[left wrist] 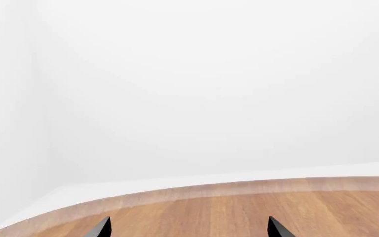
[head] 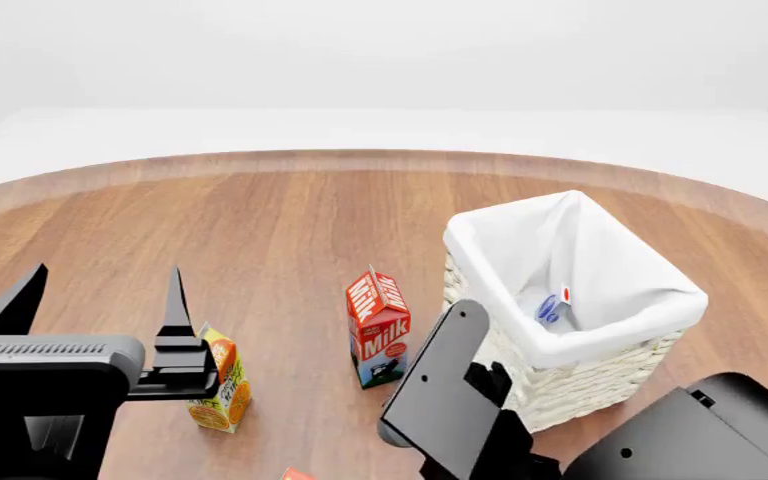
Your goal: Pick up the cream cheese box and the butter, and put them in the basket.
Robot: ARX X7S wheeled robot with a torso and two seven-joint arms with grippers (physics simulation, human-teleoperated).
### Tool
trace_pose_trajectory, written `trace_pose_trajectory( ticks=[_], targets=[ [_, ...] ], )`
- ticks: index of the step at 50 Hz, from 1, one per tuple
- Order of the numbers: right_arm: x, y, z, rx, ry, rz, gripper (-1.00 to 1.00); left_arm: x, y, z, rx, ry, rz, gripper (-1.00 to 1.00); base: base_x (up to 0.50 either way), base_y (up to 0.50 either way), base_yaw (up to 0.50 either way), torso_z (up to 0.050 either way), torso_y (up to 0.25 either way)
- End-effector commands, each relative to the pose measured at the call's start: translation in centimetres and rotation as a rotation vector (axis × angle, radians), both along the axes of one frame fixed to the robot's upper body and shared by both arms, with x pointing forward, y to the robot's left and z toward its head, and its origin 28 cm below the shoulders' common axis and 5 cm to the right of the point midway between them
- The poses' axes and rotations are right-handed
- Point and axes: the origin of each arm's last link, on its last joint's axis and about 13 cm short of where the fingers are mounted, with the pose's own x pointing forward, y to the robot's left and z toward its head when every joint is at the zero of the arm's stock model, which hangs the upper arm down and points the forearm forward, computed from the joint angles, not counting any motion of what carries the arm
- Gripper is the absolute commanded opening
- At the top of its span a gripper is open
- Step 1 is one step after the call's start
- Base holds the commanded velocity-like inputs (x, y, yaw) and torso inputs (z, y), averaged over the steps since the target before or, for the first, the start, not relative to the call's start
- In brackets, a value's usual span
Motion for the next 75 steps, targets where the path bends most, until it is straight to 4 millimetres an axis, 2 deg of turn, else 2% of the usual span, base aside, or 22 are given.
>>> trace_pose_trajectory(
  ticks=[1, 26, 75],
  targets=[
    [0.3, 0.4, -0.9, -0.020, 0.021, 0.008, 1.00, 0.0, 0.0, 0.0, 0.000, -0.001, 0.001, 1.00, 0.00, 0.00, 0.00, 0.000, 0.000],
    [0.1, 2.1, -2.8, -0.054, 0.048, 0.050, 1.00, 0.0, 0.1, 0.0, -0.001, 0.000, 0.001, 1.00, 0.00, 0.00, 0.00, 0.000, 0.000],
    [2.4, 3.5, -6.7, -0.137, 0.087, 0.012, 1.00, -0.1, 0.0, 0.1, -0.003, -0.004, -0.001, 1.00, 0.00, 0.00, 0.00, 0.000, 0.000]
  ],
)
